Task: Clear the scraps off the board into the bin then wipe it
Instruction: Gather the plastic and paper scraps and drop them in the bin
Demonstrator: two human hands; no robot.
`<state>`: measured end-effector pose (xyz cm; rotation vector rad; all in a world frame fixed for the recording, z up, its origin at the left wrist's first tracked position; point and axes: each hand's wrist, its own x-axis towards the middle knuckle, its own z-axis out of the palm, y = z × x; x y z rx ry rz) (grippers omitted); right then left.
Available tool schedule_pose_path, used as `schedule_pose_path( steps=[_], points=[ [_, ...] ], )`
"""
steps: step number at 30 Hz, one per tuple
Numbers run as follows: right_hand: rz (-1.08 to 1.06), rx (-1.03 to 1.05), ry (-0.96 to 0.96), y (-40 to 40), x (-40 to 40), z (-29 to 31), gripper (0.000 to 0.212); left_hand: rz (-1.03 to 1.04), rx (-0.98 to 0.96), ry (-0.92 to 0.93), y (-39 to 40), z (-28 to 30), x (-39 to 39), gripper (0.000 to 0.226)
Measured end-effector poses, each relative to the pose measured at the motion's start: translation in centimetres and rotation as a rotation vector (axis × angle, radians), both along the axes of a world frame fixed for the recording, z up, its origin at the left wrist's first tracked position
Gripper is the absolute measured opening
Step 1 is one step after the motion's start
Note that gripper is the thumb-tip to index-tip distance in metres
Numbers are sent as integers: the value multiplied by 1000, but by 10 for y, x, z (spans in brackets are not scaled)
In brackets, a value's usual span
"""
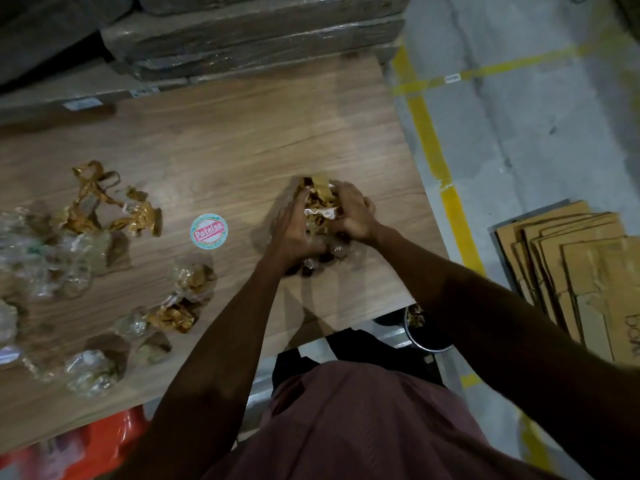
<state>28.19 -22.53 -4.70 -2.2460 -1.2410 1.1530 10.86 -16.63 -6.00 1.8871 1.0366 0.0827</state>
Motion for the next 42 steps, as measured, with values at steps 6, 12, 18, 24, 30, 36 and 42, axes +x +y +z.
schedule_pose_path(
  steps=[6, 12, 18, 24, 30, 36, 42],
  points=[
    [-353, 151, 240, -39, -48, -7, 83, 215, -160, -244, -33, -6, -13, 109],
    [-711, 400, 658, -62, -91, 24, 57, 392, -217, -428, -72, 15, -16, 79],
    [-947, 638, 777, -82, -121, 87, 48, 345, -303, -687, -84, 73, -26, 67],
    [-1096, 901, 853, -117, -140, 130, 41, 253, -337, -824, -106, 127, -23, 73],
    [-1209, 978, 635, -154, -133, 134, 44, 149, -419, -805, -138, 144, -3, 20],
    [-1339, 970, 676, -197, -109, 112, 43, 115, -474, -725, -178, 127, 29, 21],
    [-1600, 868, 591, -274, -41, 76, 44, 0, -517, -554, -258, 86, 109, 14]
  ],
)
